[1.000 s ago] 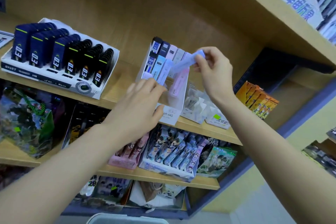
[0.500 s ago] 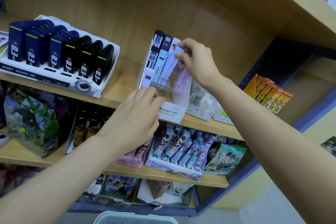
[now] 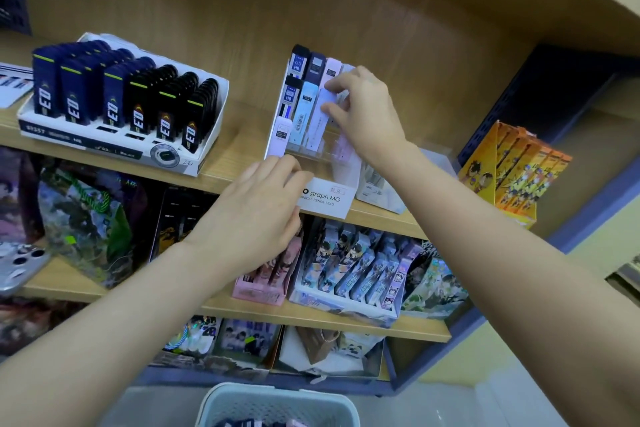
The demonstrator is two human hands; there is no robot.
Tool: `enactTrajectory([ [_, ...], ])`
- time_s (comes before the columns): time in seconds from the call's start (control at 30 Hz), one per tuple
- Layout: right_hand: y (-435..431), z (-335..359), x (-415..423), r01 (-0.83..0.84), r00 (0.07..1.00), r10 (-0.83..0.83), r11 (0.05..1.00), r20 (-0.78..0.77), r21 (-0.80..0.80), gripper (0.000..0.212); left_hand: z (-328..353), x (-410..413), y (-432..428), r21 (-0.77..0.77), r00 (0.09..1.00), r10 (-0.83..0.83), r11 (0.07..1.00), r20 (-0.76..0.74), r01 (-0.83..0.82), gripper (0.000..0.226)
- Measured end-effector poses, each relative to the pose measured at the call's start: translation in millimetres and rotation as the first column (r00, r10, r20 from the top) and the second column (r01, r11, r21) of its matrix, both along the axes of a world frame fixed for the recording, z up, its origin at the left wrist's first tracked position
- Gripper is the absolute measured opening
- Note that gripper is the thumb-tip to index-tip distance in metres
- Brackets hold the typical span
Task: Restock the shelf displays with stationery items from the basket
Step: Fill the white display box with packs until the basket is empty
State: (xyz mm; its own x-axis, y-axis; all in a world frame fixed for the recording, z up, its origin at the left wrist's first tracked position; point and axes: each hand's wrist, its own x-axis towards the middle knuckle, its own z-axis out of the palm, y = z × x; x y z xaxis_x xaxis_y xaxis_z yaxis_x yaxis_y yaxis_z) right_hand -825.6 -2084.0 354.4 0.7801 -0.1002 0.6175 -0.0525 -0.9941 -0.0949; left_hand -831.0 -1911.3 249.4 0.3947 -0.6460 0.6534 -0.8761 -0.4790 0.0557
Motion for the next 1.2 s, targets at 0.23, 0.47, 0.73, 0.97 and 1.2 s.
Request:
enactTrajectory([
  [0.23,18.5,-26.9,-54.3,-0.003,0.986,0.010,0.999,0.164,-0.048,0.026,-6.6,-17.4,17.8,0.014,0.996,0.015,1.000,0.089,-0.017,0.026],
  [0.47,5.9,-150.0,-164.8,-0.059,0.997,0.063,0.993,0.034,-0.105,0.016,-90.2,-58.1,35.8,0.102,0.997,-0.070,0.992,-0.017,0.071,0.030],
  [0.73,-15.5,-356.6,-220.7,0.249,0.721,-0.027,0.943,-0.693,0.223,0.031,-263.3,-93.6,16.8,0.356,0.869,-0.026,0.906,-0.494,0.229,0.024],
  [0.97,-3.0,-478.6,-225.6,0.607,0.514,0.132,0.642,-0.847,0.469,0.053,-371.8,-91.9,-6.0,0.521,0.543,0.308,0.800,-0.782,0.297,0.045],
  [1.2,4.2,-530.0,-223.1,0.671,0.458,0.217,0.551,-0.862,0.496,0.076,-416.2,-78.5,-26.1,0.599,0.469,0.431,0.742,-0.771,0.301,0.059],
])
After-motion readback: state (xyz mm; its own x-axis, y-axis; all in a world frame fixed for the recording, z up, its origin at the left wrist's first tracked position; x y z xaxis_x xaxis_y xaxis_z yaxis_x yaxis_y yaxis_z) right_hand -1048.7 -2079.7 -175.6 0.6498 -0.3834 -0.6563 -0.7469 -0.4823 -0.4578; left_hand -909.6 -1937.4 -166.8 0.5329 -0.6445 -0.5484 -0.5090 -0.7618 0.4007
